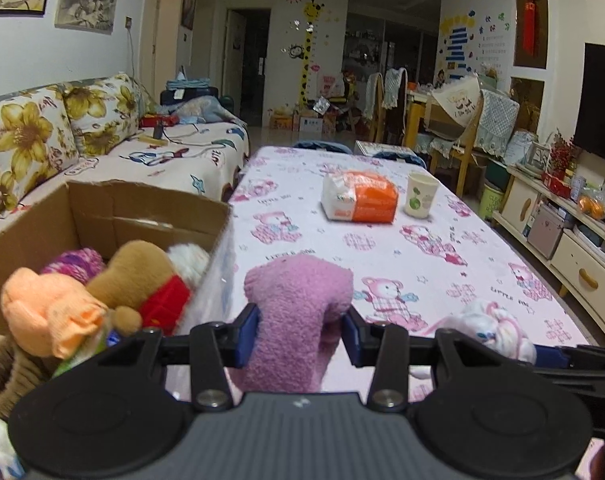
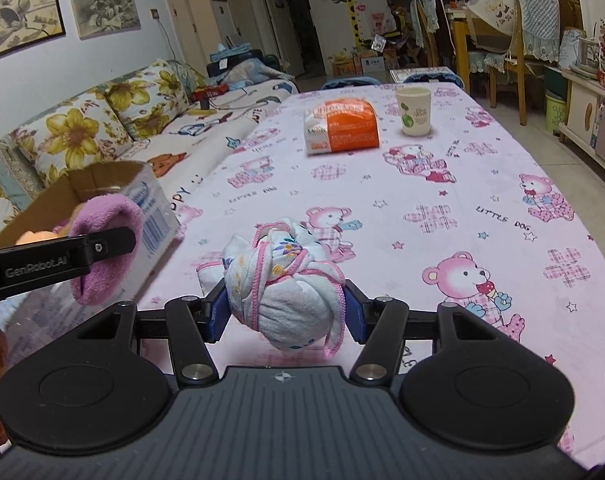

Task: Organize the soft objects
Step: 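Lift and carry the pink hat and white bunny over the box with both grippers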

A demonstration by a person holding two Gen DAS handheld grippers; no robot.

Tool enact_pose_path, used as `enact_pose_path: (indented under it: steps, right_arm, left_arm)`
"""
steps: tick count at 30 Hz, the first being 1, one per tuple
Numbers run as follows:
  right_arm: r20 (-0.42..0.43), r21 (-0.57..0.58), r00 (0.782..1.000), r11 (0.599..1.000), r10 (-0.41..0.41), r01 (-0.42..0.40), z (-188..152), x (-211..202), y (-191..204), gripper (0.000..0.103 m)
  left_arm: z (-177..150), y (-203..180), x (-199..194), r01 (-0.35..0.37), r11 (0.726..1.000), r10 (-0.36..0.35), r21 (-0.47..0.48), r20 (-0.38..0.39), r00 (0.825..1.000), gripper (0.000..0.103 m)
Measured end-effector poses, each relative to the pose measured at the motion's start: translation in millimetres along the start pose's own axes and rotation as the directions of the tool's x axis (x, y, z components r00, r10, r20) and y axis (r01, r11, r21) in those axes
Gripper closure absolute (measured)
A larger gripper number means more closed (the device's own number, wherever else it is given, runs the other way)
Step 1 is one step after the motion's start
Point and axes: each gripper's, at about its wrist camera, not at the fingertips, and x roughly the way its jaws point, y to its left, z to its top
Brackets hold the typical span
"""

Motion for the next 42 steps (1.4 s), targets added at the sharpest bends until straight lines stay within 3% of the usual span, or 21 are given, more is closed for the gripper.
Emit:
enact_pose_path:
  steps: [4, 24, 28, 42]
  right_arm:
    - [0.023, -0.004, 1.000, 1.000, 0.013, -0.013, 4, -2, 6, 0.032]
    - [0.109, -0.065, 0.988, 0.993, 0.107, -0.101, 22, 2, 39, 0.032]
    - [0.116, -0.072, 0.985, 0.990, 0.130, -0.122, 26, 8, 43, 0.032]
    - [0.127, -0.179, 0.963, 0.961, 0.236, -0.211, 37, 38, 75, 0.031]
  left_arm:
    - [5, 10, -8, -0.011, 1.000, 0.011, -0.014, 0.030, 0.999, 0.060]
    - [20, 48, -33, 0.076, 0.988, -0.055, -0.132, 0.150, 0.987, 0.060]
    - [24, 64, -32, 0.059, 0.983, -0.031, -0.174, 0.163, 0.986, 0.060]
    - [36, 139, -10, -0.099, 0.937, 0.158, -0.335, 0.156, 0.975, 0.060]
